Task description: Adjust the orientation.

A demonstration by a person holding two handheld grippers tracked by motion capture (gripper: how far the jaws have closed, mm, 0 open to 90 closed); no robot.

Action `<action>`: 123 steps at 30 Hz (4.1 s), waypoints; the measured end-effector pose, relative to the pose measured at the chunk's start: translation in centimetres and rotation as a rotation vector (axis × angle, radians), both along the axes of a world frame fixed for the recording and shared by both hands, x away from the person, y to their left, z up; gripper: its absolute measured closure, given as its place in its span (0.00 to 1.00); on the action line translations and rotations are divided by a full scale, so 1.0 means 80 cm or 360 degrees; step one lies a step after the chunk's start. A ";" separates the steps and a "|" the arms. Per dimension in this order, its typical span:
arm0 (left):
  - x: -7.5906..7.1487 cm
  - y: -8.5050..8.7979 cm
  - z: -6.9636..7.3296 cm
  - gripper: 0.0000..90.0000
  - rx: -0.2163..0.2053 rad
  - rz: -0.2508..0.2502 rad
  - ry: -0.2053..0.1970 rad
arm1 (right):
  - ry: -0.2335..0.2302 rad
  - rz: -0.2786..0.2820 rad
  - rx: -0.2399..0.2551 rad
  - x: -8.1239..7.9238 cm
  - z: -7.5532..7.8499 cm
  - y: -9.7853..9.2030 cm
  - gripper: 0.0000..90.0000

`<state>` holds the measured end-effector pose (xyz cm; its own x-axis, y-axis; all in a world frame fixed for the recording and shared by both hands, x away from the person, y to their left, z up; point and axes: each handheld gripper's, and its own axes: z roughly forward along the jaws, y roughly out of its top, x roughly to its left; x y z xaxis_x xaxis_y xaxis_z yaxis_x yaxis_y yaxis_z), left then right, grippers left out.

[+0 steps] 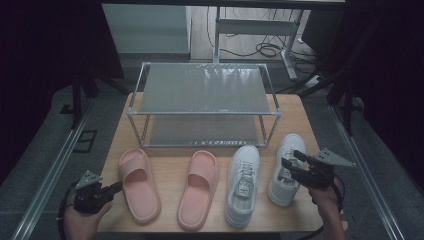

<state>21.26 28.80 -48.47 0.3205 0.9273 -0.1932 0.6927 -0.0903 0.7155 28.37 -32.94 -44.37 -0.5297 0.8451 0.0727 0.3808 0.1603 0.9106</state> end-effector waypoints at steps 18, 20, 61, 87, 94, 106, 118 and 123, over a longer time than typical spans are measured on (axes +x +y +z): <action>0.085 0.053 -0.029 1.00 -0.0007 0.0176 0.0033 | 0.0012 0.0002 -0.0010 0.002 -0.003 0.002 0.45; 0.091 0.052 -0.032 1.00 0.0008 0.0170 0.0044 | 0.0013 -0.0001 -0.0011 0.002 -0.003 0.002 0.45; 0.157 -0.020 -0.046 1.00 -0.0001 -0.0122 0.0066 | 0.0031 -0.0010 -0.0017 0.006 -0.007 0.000 0.45; 0.014 -0.015 0.004 1.00 -0.0100 -0.0211 -0.0115 | 0.0020 -0.0019 -0.0009 0.003 -0.005 -0.002 0.45; -0.005 -0.030 -0.002 1.00 -0.0086 -0.0258 -0.0100 | 0.0011 -0.0020 -0.0004 0.001 -0.002 -0.002 0.45; 0.009 -0.056 -0.021 1.00 -0.0003 -0.0269 -0.0041 | 0.0017 -0.0015 -0.0009 0.002 -0.003 -0.001 0.45; 0.023 -0.048 -0.027 1.00 0.0043 -0.0196 -0.0018 | 0.0016 -0.0016 -0.0009 0.002 -0.003 -0.002 0.45; 0.025 -0.046 -0.028 1.00 0.0045 -0.0188 -0.0020 | 0.0017 -0.0013 -0.0010 0.002 -0.003 -0.002 0.45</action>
